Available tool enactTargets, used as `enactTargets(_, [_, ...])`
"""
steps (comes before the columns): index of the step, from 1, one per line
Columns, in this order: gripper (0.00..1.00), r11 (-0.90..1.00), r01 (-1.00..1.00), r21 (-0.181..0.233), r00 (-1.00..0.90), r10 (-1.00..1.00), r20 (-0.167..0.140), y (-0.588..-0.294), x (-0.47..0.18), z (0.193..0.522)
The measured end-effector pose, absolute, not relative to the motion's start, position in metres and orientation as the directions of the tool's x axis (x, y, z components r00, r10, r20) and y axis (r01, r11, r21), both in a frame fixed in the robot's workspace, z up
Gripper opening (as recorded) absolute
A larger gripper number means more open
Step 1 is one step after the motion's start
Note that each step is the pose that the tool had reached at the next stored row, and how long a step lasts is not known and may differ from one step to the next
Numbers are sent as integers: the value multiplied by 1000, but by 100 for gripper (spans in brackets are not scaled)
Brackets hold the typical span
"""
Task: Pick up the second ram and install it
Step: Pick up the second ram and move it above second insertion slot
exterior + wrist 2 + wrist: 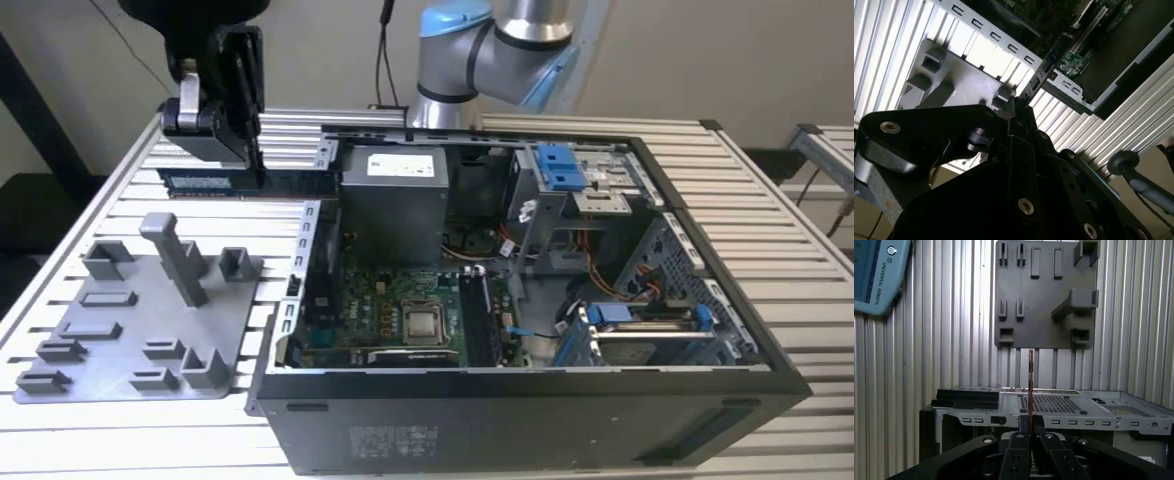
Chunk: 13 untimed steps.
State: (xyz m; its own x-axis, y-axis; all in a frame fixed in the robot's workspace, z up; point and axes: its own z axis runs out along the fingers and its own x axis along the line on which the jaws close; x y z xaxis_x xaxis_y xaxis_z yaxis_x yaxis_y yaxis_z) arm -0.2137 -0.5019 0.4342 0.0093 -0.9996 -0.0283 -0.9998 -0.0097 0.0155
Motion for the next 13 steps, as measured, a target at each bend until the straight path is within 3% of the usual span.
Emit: enactTargets(13, [14,-10,-1000,16,9,-1000,-28,-502,-192,434])
